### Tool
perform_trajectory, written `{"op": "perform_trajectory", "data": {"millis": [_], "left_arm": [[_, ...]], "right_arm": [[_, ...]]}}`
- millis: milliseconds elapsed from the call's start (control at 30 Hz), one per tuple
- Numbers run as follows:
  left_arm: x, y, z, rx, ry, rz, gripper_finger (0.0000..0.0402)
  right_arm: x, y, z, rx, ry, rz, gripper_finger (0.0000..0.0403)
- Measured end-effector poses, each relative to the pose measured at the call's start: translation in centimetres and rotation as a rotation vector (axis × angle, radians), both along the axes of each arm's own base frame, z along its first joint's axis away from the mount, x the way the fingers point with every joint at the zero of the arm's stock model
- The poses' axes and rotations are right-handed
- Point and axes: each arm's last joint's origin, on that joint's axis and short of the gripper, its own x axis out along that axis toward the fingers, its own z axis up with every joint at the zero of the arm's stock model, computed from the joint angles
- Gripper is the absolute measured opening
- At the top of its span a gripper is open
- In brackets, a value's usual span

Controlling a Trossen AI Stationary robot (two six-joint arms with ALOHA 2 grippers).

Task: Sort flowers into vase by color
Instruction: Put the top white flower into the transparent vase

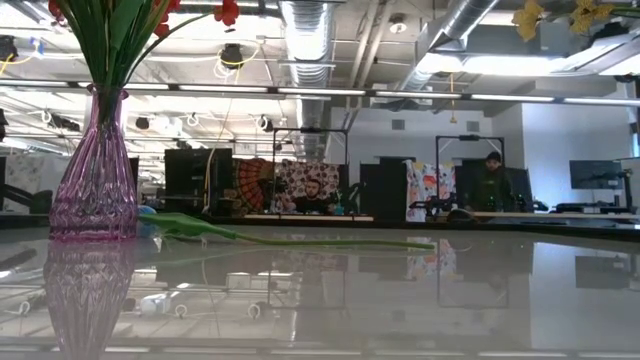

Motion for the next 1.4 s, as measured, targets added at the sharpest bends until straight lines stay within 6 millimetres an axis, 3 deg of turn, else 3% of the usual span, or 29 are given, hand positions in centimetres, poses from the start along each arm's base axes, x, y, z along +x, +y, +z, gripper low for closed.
{"op": "perform_trajectory", "data": {"millis": [367,500,700,800,1000,1200,1400], "left_arm": [[0.6,-1.1,-0.6,-0.016,0.044,-0.018,0.0000],[0.4,-1.4,-0.4,-0.014,0.034,-0.018,0.0000],[0.3,-1.8,-0.5,-0.037,0.050,-0.034,0.0007],[0.2,-2.0,-0.7,-0.037,0.077,-0.082,0.0032],[-1.0,-1.9,-1.1,-0.036,0.160,-0.098,0.0099],[-5.3,-1.9,0.6,0.059,0.144,-0.019,0.0133],[-9.5,-2.1,2.6,0.195,0.057,0.122,0.0133]], "right_arm": [[3.3,0.5,0.9,-0.167,0.018,-0.062,0.0258],[3.4,0.5,0.9,-0.173,0.071,-0.056,0.0193],[3.1,1.0,0.7,-0.179,0.129,-0.040,0.0028],[2.9,1.5,1.0,-0.191,0.107,-0.029,0.0020],[0.3,3.1,2.0,-0.101,0.166,0.056,0.0019],[-5.6,5.9,3.0,0.069,0.326,0.248,0.0019],[-11.0,9.9,5.1,0.100,0.235,0.544,0.0019]]}}
